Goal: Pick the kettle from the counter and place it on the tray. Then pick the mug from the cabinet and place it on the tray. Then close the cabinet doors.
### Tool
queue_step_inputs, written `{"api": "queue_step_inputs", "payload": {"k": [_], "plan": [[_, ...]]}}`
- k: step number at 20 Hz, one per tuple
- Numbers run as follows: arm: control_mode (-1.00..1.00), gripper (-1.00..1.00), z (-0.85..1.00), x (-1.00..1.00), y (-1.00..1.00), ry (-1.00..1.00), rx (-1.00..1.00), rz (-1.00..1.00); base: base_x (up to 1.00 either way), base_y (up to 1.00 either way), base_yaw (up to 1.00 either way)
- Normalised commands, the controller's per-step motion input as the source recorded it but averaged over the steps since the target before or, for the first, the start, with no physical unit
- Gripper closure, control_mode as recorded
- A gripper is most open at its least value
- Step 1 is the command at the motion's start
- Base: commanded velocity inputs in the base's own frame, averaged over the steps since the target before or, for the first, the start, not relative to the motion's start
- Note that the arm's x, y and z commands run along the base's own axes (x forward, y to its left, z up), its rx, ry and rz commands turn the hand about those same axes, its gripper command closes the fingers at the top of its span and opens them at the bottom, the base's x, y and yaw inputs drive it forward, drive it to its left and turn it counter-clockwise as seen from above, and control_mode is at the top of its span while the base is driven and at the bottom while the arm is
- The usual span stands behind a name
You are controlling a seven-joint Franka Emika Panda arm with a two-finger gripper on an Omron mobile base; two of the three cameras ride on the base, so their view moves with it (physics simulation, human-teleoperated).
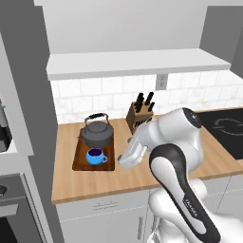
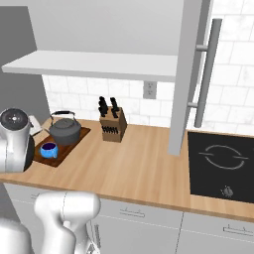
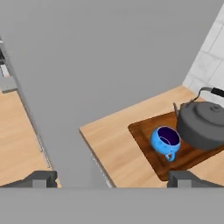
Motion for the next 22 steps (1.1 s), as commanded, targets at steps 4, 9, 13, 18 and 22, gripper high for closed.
{"api": "queue_step_inputs", "payload": {"k": [4,9,13,18,22], "plan": [[-1.00,-1.00,0.38,-0.19,0.09,-0.09,-0.07,0.00,0.00,0.00,0.00],[-1.00,-1.00,0.33,-0.34,0.02,-0.16,0.00,0.15,0.00,0.00,0.00],[-1.00,-1.00,0.39,-0.46,0.18,-0.40,-0.03,0.25,0.00,0.00,0.00],[-1.00,-1.00,0.44,-0.44,0.30,-0.35,-0.04,0.24,0.00,0.00,0.00],[-1.00,-1.00,0.55,-0.40,0.27,-0.22,-0.02,0.21,0.00,0.00,0.00]]}}
